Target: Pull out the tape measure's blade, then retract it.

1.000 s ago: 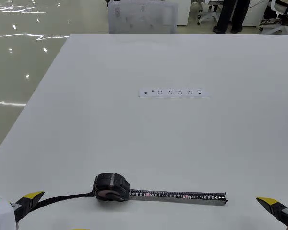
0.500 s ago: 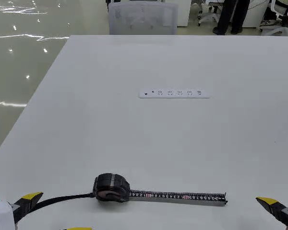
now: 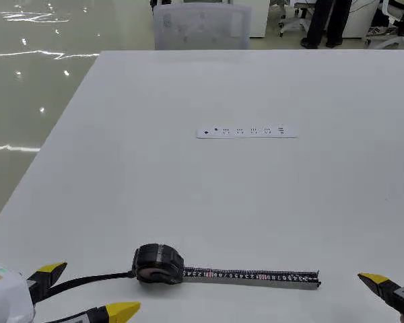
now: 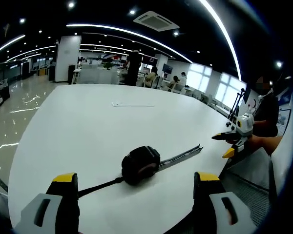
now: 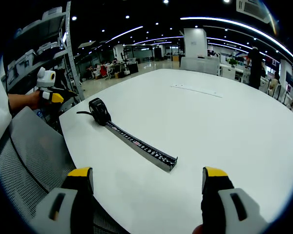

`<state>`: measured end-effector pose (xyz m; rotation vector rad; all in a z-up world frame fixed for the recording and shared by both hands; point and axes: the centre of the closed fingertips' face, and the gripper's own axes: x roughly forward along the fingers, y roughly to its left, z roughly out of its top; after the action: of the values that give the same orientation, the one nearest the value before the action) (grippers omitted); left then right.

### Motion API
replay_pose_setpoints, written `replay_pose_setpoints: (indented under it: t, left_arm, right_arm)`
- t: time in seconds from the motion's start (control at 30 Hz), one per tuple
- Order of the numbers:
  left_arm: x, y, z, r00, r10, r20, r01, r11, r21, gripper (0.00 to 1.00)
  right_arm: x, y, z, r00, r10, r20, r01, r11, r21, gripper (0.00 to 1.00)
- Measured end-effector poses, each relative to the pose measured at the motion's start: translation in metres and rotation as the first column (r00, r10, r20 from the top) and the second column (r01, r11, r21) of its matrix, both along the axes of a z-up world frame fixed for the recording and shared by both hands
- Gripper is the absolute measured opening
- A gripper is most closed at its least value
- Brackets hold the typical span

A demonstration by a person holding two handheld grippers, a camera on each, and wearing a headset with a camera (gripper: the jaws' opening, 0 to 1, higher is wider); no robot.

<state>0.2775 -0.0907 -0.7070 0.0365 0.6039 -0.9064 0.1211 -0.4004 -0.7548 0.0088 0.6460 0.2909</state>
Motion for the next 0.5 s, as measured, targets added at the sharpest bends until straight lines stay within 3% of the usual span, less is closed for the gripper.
replay_pose_setpoints:
  t: [0.5]
  left_arm:
    - [0.009, -0.036, 0.009, 1.000, 0.006, -0.007, -0.006, 1.000, -0.003, 0.93]
  right_arm:
    - [0.005, -0.009, 0.004, 1.000, -0.016, 0.020, 0.016, 1.000, 0.004, 0.94]
